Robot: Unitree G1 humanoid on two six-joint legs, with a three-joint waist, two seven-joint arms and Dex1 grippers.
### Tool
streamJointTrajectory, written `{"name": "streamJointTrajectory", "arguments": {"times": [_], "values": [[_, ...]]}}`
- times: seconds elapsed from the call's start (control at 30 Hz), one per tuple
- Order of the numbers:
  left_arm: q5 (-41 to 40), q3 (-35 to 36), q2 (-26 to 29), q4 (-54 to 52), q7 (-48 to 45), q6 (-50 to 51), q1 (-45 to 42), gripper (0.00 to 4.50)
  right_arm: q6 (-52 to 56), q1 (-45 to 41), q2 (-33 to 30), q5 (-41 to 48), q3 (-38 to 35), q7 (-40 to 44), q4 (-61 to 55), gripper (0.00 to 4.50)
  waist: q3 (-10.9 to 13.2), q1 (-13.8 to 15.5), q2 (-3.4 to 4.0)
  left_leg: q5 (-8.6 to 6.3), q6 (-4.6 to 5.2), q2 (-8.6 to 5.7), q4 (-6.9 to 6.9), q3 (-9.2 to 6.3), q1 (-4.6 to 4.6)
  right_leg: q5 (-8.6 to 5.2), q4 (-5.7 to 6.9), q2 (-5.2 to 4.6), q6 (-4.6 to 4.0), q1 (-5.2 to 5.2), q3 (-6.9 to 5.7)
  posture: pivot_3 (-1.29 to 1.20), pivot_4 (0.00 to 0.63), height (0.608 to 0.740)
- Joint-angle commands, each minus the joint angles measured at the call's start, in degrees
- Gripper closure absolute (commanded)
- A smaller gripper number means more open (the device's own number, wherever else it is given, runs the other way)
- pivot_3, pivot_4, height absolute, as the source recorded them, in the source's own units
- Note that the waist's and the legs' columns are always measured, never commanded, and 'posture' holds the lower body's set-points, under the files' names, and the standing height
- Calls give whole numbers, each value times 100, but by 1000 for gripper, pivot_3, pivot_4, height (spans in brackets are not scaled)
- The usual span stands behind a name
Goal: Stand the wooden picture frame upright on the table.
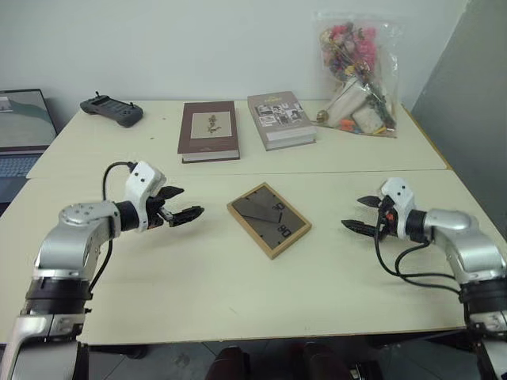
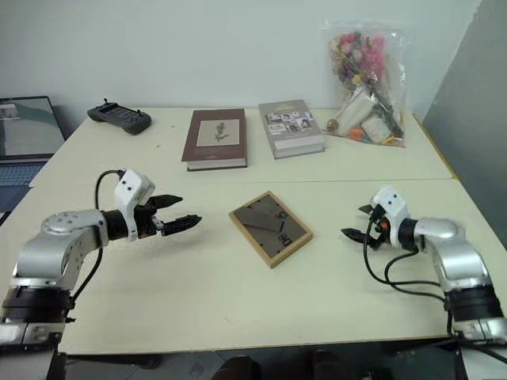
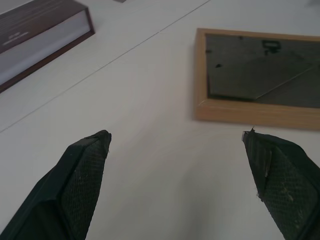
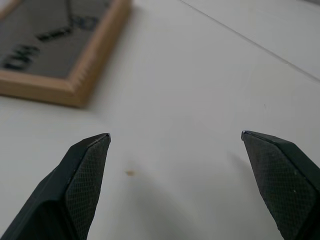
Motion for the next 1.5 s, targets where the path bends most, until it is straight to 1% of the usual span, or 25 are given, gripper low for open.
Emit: {"name": "streamJointTrajectory", "arguments": {"times": [0.03, 0.2, 0.33, 0.37, 0.4, 0.43, 0.5, 0.63, 0.77, 0.8, 0.83, 0.87, 0.9, 0.93, 0.97, 1.03, 1.17, 1.27, 1.37, 1.5], "values": [[277, -190, 157, 221, -300, -405, -267, 0, 117, -561, -50, 130, 141, 603, 172, 38, -1, 2, -2, 0, 0, 0, 0, 0, -1, 0, -1, 0, 0, -1, 0, 0, 150, 740], [284, -184, 56, 350, -334, -377, -419, 0, -334, -847, 182, -224, 415, 588, 698, 38, -1, 7, -2, 0, 0, 2, 6, 0, -9, -1, -3, -4, -1, -2, -1, 0, 150, 740], [282, -214, 40, 335, -440, -361, -323, 0, -666, -1063, 521, -589, 558, 197, 1173, 38, -1, 8, -2, 0, 0, 1, 7, 2, -13, 0, -1, -6, -1, -7, 0, 0, 150, 740], [305, -232, 24, 343, -445, -389, -291, 174, -686, -1126, 612, -641, 568, 106, 1312, 318, -1, 10, -2, 0, -1, 0, 7, 2, -15, 0, 2, -7, -1, -11, 1, 0, 150, 740], [313, -233, -8, 369, -447, -423, -276, 348, -739, -1174, 685, -704, 600, 37, 1440, 472, -1, 5, -2, 1, -1, 0, 7, 2, -19, 0, 2, -7, -1, -15, 0, 0, 150, 740], [320, -238, -43, 389, -462, -479, -259, 507, -823, -1211, 752, -785, 628, -33, 1571, 761, 0, 5, -1, 1, -1, 0, 8, 3, -18, 0, 3, -6, -1, -15, 3, 0, 150, 740], [366, -282, -118, 419, -452, -560, -221, 993, -915, -1260, 887, -901, 663, -157, 1777, 1243, -1, 5, -1, 1, -2, 0, 8, 3, -19, 0, 4, -6, -1, -18, 2, 0, 150, 740], [517, -454, -171, 457, -547, -740, -154, 1733, -1162, -1367, 1098, -1173, 782, -309, 2106, 2137, -1, 3, -1, 1, -2, 0, 8, 4, -20, 0, 4, -6, -1, -18, 2, 0, 150, 740], [653, -604, -405, 649, -468, -864, -185, 2596, -1419, -1409, 1294, -1454, 933, -476, 2428, 3073, -1, 6, -1, 2, -3, 0, 8, 5, -20, 0, 5, -7, -1, -18, 3, 0, 150, 740], [722, -666, -483, 738, -447, -941, -197, 2754, -1440, -1392, 1357, -1508, 984, -494, 2428, 3268, -1, 6, -1, 2, -3, 0, 8, 5, -20, 0, 5, -7, -1, -18, 3, 0, 150, 740], [800, -733, -565, 853, -413, -1046, -220, 3055, -1444, -1355, 1426, -1554, 1037, -499, 2390, 3605, -1, 5, -1, 2, -3, 0, 8, 6, -20, 0, 5, -7, -1, -18, 3, 0, 150, 740], [871, -778, -640, 962, -376, -1144, -254, 3246, -1458, -1321, 1480, -1593, 1077, -487, 2350, 3799, -1, 3, -1, 2, -3, 0, 9, 7, -19, 0, 5, -7, -1, -18, 4, 0, 150, 740], [951, -817, -736, 1117, -314, -1268, -316, 3500, -1470, -1278, 1531, -1623, 1131, -453, 2282, 4106, -1, 0, -1, 2, -3, 1, 9, 7, -19, 0, 7, -6, -1, -19, 4, 0, 150, 740], [1028, -862, -849, 1293, -245, -1397, -392, 3675, -1480, -1228, 1576, -1636, 1174, -430, 2204, 4282, -1, -1, -1, 2, -3, 1, 9, 6, -19, 0, 7, -6, -1, -19, 3, 0, 150, 740], [1095, -901, -957, 1486, -187, -1512, -477, 3970, -1453, -1181, 1624, -1634, 1194, -427, 2124, 4500, -1, 0, -1, 2, -3, 1, 9, 6, -19, 0, 7, -6, -1, -19, 3, 0, 150, 740], [1228, -977, -1174, 1883, -84, -1724, -660, 4410, -1317, -1050, 1695, -1587, 1236, -347, 1870, 4500, -1, 19, -1, 2, -3, 1, 10, 5, -21, 0, 7, -7, -1, -20, 3, 0, 150, 740], [1356, -960, -1580, 2480, 102, -2073, -1052, 4460, -1005, -703, 1715, -1526, 1388, -122, 1102, 4500, -2, 31, -2, 2, -3, -3, 15, 5, -21, 0, 8, -9, -1, -17, 1, 0, 150, 740], [1382, -945, -1784, 2647, 131, -2165, -1200, 4460, -732, -443, 1732, -1410, 1394, -45, 552, 4500, -3, 44, -3, 2, -3, -2, 15, 1, -22, 0, 8, -9, -1, -17, -5, 0, 150, 740], [1438, -985, -1805, 2560, 29, -2143, -1143, 4460, -549, -303, 1688, -1438, 1352, -138, 299, 4500, -3, 33, -3, 2, -3, -3, 15, 1, -21, 0, 9, -9, -1, -17, -1, 0, 150, 740], [1495, -901, -1511, 2464, -58, -1922, -1018, 4460, -400, -216, 1516, -1421, 1263, -118, 82, 4500, -3, 19, -3, 2, -4, -3, 15, -4, -20, 0, 9, -6, -1, -18, -1, 0, 150, 740]]}}
